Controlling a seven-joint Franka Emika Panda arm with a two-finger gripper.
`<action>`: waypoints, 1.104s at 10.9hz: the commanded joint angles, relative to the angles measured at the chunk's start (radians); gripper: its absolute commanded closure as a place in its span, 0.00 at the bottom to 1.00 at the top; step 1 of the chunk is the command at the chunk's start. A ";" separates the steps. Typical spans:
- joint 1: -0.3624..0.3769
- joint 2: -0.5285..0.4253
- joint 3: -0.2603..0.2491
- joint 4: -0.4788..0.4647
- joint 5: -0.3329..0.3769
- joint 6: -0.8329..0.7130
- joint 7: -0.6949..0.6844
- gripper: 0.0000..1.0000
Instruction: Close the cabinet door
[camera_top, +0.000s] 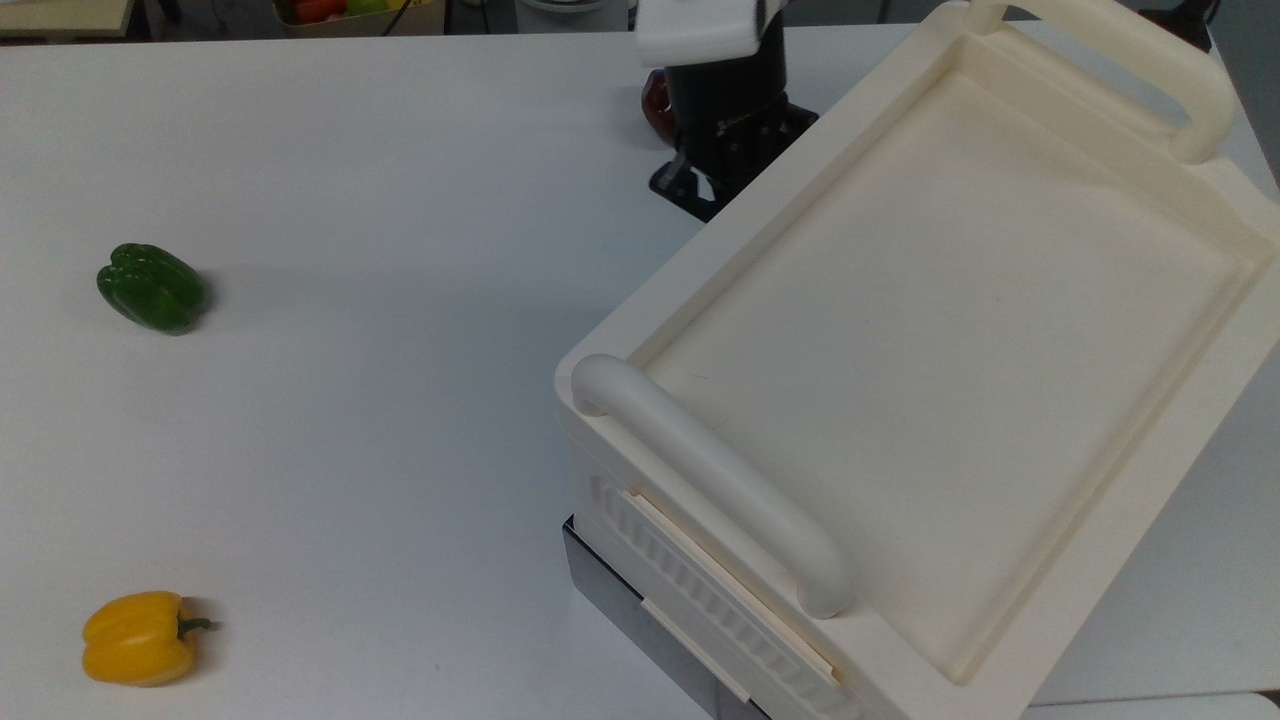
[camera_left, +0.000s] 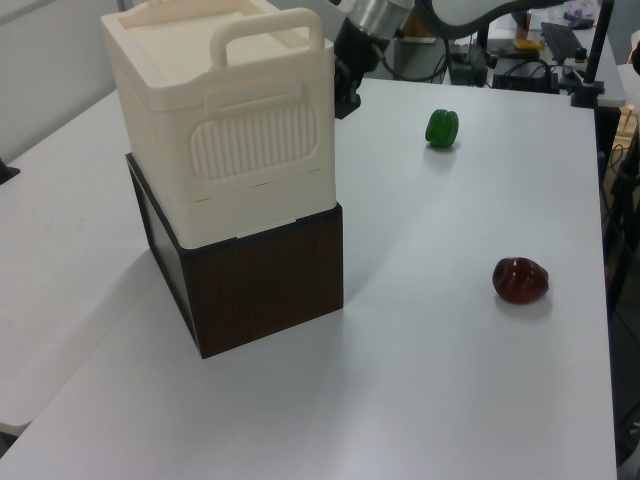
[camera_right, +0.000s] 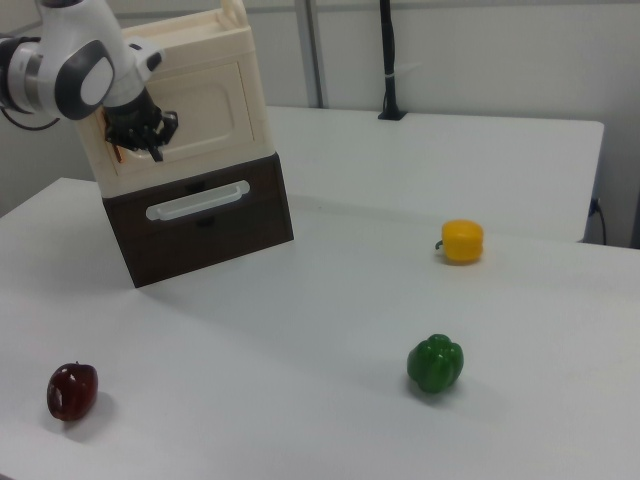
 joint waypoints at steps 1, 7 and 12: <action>-0.099 -0.052 0.015 0.004 -0.023 -0.240 0.229 1.00; -0.343 -0.114 0.017 0.003 -0.063 -0.511 0.443 1.00; -0.416 -0.135 0.024 0.001 -0.160 -0.602 0.440 0.00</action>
